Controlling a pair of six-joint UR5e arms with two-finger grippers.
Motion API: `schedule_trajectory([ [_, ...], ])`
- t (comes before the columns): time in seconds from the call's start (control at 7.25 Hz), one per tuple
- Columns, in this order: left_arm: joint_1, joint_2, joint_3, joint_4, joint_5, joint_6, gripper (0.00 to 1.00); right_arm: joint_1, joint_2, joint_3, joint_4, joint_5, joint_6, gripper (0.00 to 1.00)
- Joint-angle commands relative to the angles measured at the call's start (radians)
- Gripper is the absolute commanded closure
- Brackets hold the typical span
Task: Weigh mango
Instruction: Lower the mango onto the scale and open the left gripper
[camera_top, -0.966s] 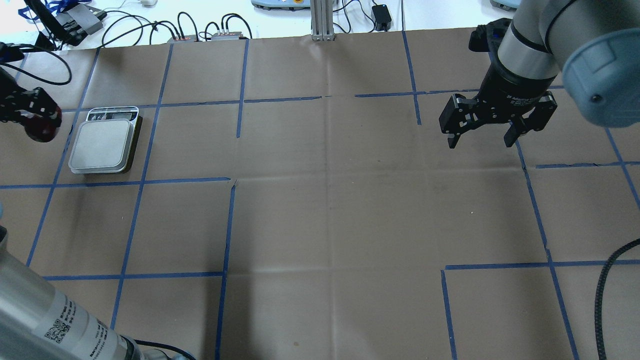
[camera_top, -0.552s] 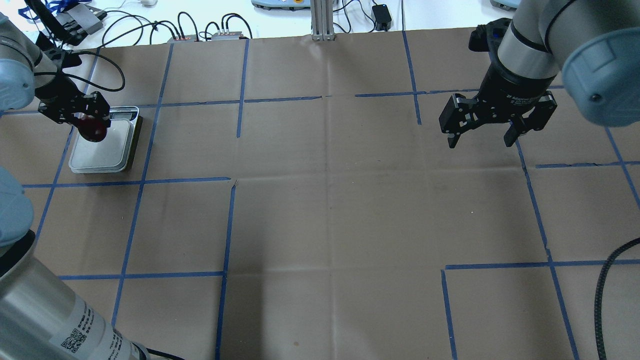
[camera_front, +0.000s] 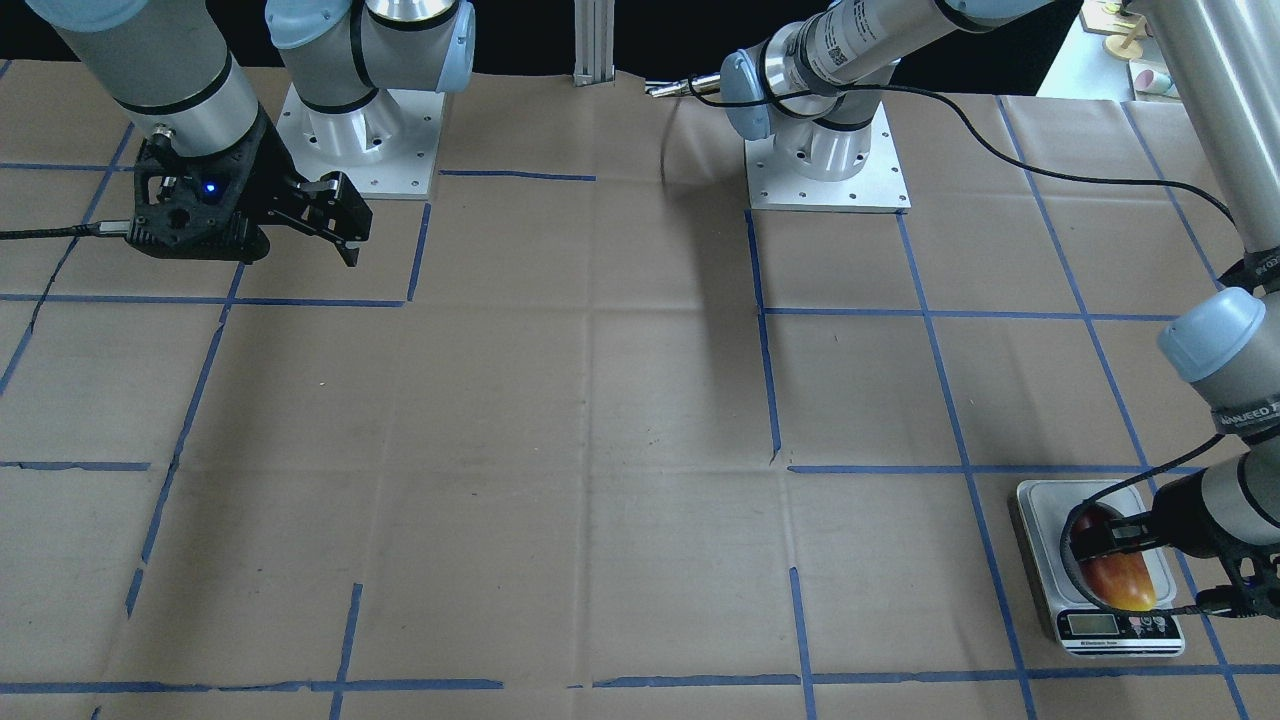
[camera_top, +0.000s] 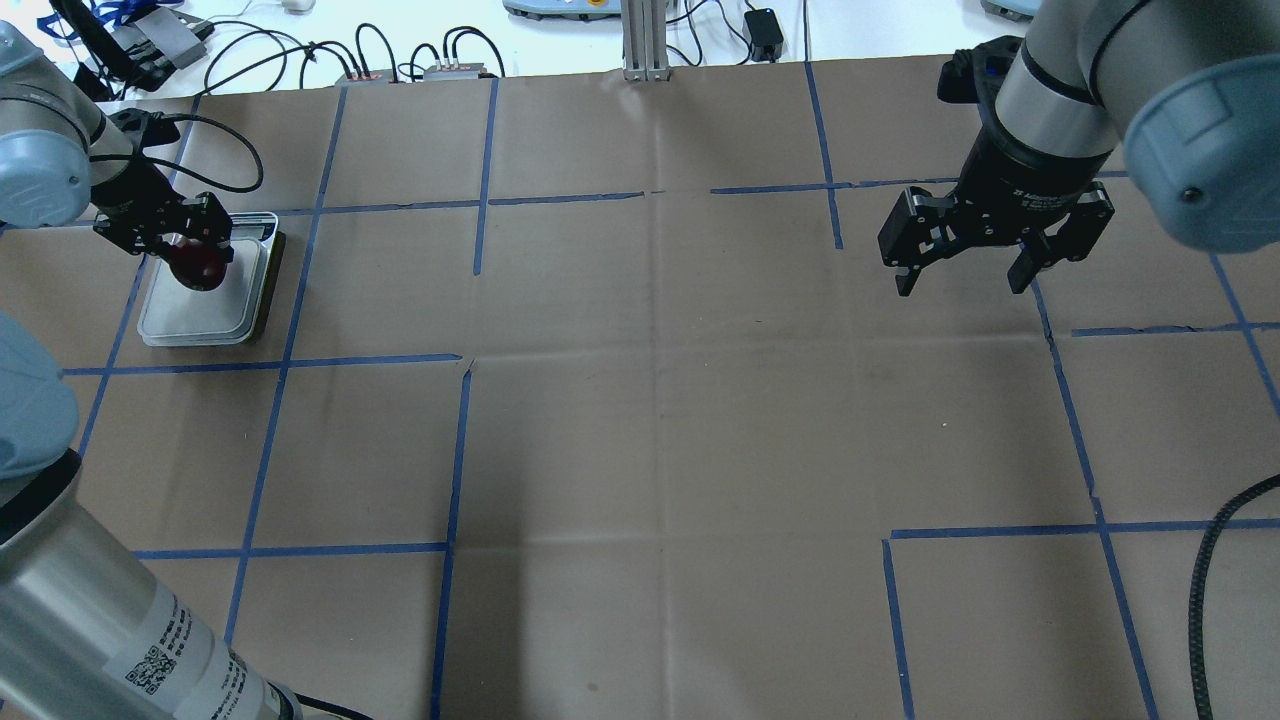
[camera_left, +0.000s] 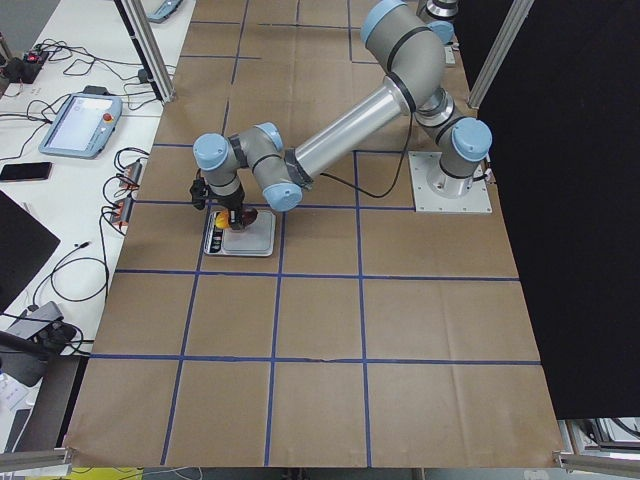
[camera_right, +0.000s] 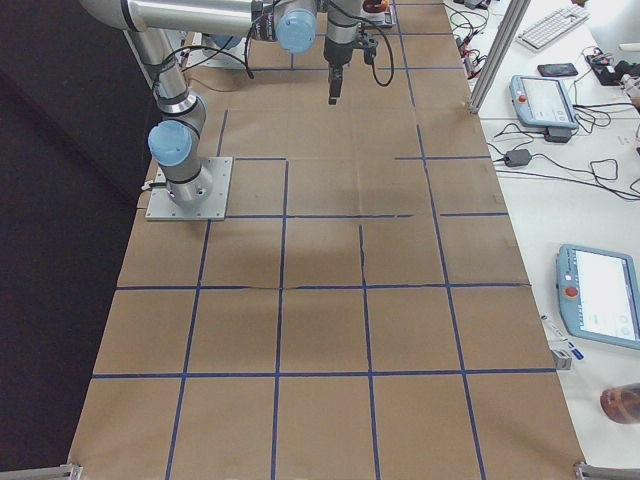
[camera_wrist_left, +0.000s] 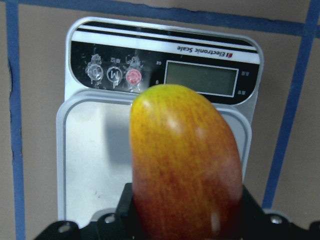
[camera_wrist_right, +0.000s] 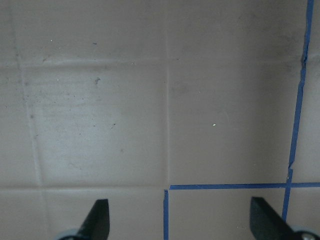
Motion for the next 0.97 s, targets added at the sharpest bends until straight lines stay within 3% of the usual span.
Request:
schedule_trajectory([
  [0.0,0.001,0.016,0.008,-0.001,0.004,-0.001,0.0,0.0,0.0,0.0,0.0,0.0,0.0,0.0],
  [0.28,-0.004,0.095,0.023,-0.047,0.006,-0.015,0.0,0.0,0.0,0.0,0.0,0.0,0.0,0.0],
  [0.55,-0.034,0.226,0.005,-0.166,0.003,-0.175,0.0,0.0,0.0,0.0,0.0,0.0,0.0,0.0],
  [0.83,-0.182,0.362,-0.005,-0.303,0.004,-0.356,0.0,0.0,0.0,0.0,0.0,0.0,0.0,0.0],
])
